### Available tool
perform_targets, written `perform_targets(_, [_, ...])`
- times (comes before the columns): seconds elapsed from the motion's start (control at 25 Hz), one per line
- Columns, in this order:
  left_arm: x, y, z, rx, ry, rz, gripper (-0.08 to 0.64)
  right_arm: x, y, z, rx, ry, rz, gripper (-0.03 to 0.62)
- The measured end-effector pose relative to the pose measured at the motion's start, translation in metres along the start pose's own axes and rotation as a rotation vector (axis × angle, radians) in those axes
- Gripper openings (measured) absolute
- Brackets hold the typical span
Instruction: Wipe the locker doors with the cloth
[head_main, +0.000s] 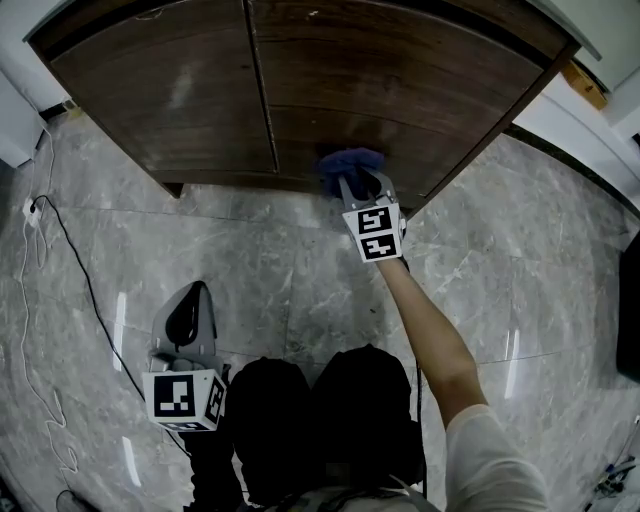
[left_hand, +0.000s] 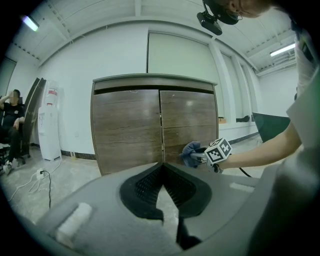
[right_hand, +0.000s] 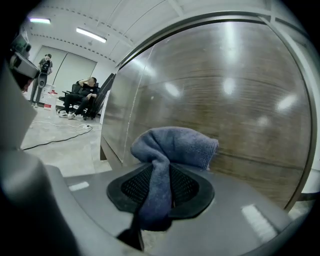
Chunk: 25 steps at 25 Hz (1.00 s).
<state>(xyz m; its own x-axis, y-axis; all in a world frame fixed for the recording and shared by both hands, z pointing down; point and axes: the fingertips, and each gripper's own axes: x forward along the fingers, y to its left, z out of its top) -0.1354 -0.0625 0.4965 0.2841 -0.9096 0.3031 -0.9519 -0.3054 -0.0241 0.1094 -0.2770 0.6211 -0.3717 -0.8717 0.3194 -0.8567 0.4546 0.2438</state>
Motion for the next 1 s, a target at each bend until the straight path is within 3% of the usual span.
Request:
perform_targets(0.56, [0.001,0.009,-0.006,-0.004,0.024,0.012,0.000,0.027,0.028,-0.064,-0.008,0.156,0.059,0.103])
perform_targets(0.8, [-0.001,0.011,-0.005,-0.002,0.012,0.009,0.000,0.025,0.028,-0.057,-0.028,0.186,0.074,0.104])
perform_targets(1.0, [-0.006,0.008,0.000,-0.002,0.005,-0.003,0.000,0.019,0.025,-0.020,-0.049,0.137,0.075,0.104])
